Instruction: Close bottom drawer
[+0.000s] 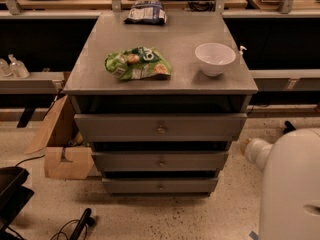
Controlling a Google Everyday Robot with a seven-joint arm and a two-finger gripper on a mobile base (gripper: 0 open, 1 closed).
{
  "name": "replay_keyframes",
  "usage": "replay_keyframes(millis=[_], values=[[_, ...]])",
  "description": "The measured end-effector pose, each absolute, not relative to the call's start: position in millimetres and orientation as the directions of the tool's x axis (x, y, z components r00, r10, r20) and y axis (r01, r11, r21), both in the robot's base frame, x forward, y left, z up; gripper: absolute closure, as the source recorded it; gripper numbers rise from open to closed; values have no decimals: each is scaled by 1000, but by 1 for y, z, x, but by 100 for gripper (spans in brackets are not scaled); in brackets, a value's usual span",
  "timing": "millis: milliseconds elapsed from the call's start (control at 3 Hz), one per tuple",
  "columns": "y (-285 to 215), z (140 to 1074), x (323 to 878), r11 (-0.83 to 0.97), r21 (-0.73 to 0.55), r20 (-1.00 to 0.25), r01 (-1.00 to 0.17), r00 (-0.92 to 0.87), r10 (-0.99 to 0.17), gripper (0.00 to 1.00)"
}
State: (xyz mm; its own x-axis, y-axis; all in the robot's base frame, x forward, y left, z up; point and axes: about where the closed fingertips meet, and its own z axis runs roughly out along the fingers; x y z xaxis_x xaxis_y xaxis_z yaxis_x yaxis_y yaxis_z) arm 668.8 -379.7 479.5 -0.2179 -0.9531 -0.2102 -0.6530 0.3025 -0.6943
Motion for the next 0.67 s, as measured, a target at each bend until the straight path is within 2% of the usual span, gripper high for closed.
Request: replay_keyframes(millis=[333, 667], values=[[-396, 531, 668, 337, -748, -221, -572, -264, -939, 100], [-398, 529, 667, 339, -746, -221, -573, -266, -938, 100]])
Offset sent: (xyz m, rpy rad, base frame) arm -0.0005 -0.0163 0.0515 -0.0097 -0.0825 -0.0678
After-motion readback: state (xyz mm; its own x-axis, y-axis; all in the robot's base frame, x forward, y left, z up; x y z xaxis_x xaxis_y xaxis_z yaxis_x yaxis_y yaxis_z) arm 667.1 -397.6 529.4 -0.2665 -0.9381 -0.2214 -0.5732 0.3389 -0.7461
